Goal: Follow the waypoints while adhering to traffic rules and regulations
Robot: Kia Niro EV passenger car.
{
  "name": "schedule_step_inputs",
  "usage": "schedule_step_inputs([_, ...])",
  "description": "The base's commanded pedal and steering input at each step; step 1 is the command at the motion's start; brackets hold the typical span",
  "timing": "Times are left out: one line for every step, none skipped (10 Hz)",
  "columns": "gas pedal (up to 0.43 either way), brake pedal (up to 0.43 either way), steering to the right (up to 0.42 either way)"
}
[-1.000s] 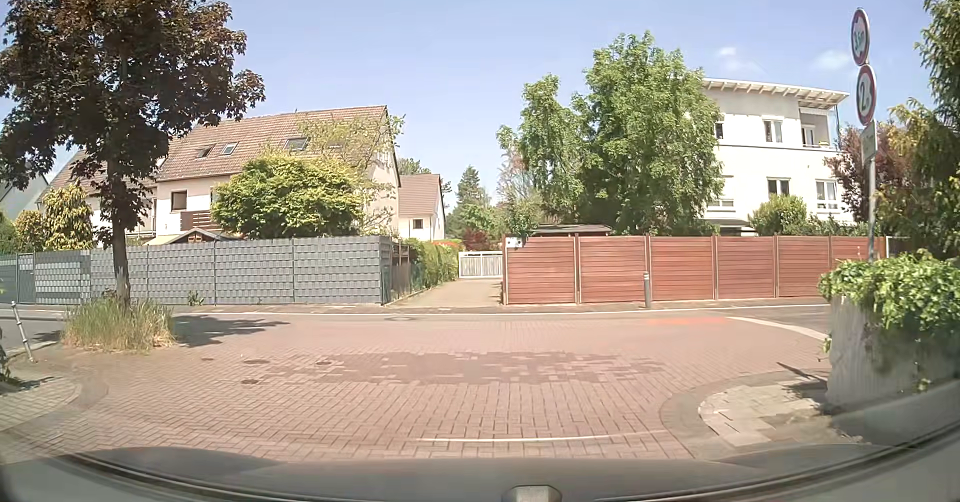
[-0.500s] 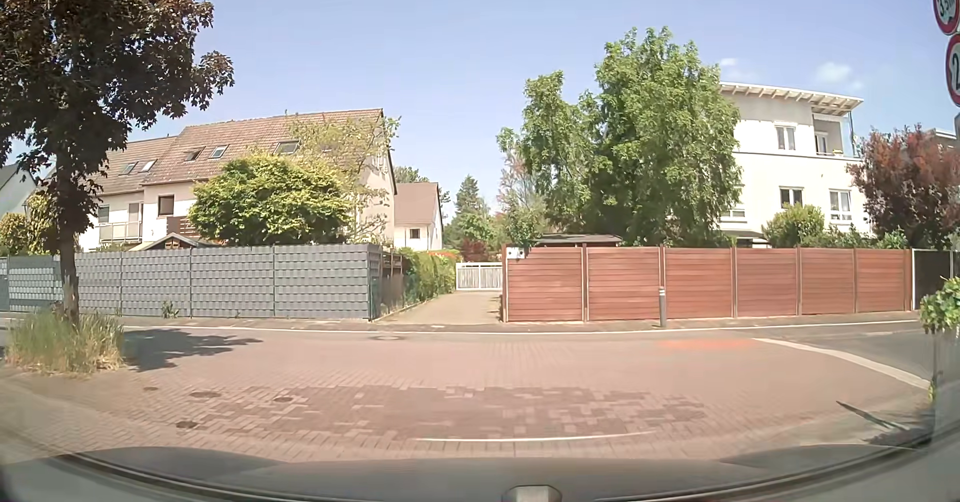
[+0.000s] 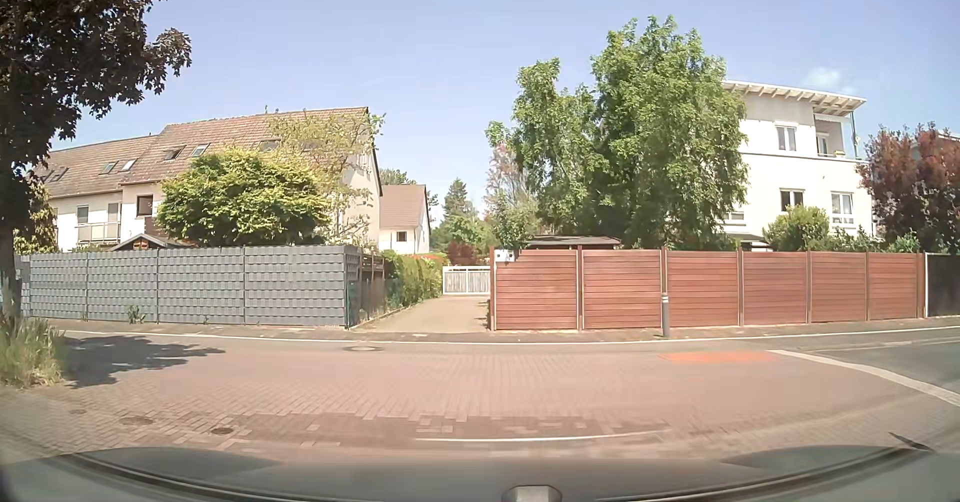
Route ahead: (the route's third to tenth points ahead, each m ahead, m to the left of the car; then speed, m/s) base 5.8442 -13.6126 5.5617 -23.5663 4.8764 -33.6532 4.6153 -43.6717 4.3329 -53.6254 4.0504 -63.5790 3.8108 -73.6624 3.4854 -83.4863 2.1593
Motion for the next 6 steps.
schedule_step_inputs([0.0, 0.091, 0.113])
schedule_step_inputs([0.0, 0.067, 0.124])
schedule_step_inputs([0.0, 0.067, 0.135])
schedule_step_inputs([0.0, 0.079, 0.155])
schedule_step_inputs([0.0, 0.098, 0.183])
schedule_step_inputs([0.0, 0.122, 0.21])
